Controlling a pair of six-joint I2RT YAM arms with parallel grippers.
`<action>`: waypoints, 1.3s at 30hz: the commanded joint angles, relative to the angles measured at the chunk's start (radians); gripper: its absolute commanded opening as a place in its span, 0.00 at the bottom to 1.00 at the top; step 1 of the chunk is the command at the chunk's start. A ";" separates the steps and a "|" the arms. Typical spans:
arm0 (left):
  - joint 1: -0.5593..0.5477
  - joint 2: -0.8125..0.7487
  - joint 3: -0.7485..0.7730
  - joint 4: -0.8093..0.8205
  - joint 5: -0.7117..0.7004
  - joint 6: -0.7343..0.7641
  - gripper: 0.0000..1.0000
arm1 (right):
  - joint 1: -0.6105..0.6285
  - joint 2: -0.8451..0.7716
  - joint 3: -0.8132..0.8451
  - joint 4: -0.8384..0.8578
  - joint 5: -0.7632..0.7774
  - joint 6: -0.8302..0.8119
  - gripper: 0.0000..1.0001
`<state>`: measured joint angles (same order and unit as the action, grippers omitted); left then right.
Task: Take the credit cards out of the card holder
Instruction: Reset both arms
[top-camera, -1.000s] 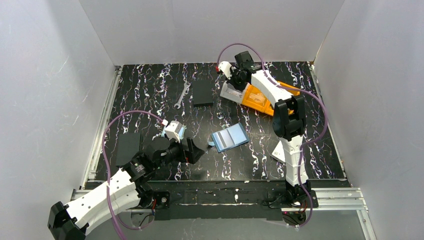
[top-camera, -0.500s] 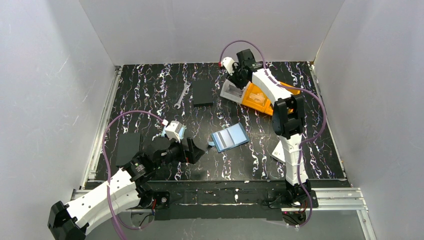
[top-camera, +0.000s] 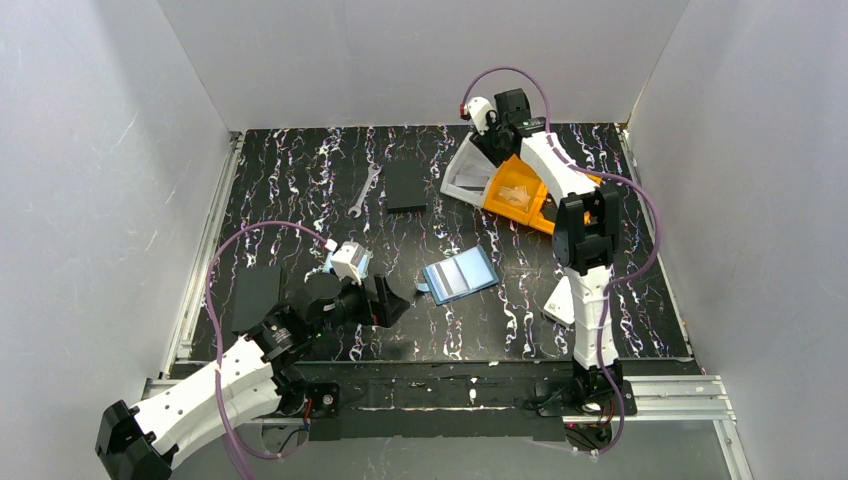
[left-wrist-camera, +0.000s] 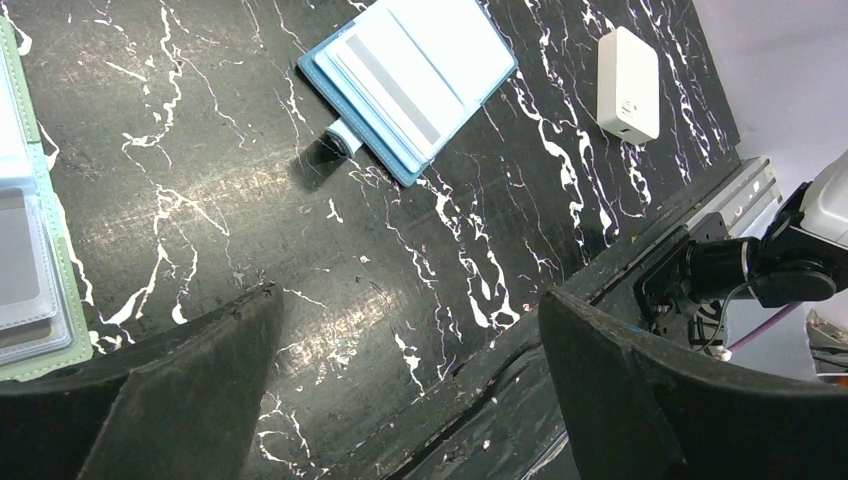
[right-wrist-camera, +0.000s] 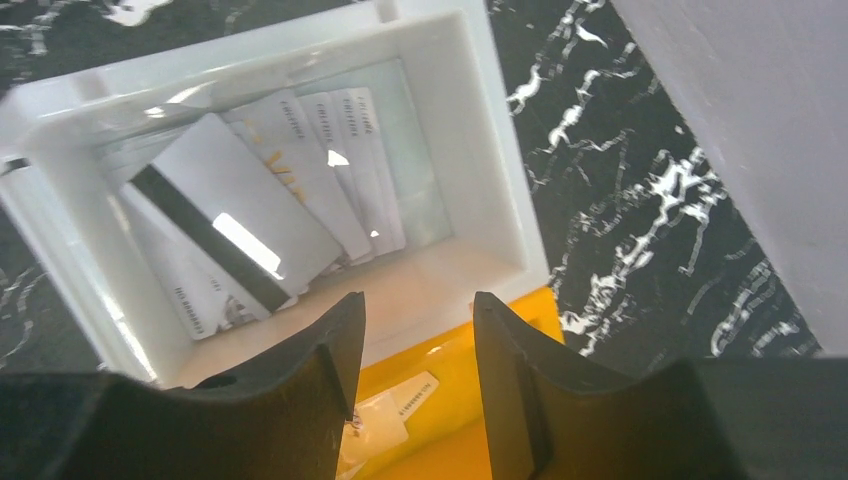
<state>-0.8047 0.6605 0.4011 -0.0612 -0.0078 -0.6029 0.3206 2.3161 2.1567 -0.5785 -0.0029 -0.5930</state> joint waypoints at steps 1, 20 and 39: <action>0.004 -0.016 0.014 0.015 0.004 -0.015 0.98 | 0.003 -0.123 -0.039 -0.035 -0.236 0.009 0.53; 0.008 0.175 -0.048 0.342 0.137 -0.304 0.98 | 0.002 -0.877 -0.982 0.091 -0.771 0.052 0.57; 0.007 0.415 0.035 0.426 0.197 -0.436 0.98 | -0.061 -1.074 -1.399 0.441 -0.876 0.264 0.59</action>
<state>-0.8013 1.0351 0.3859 0.3473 0.1692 -1.0061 0.2733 1.2640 0.7815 -0.2245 -0.8391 -0.3592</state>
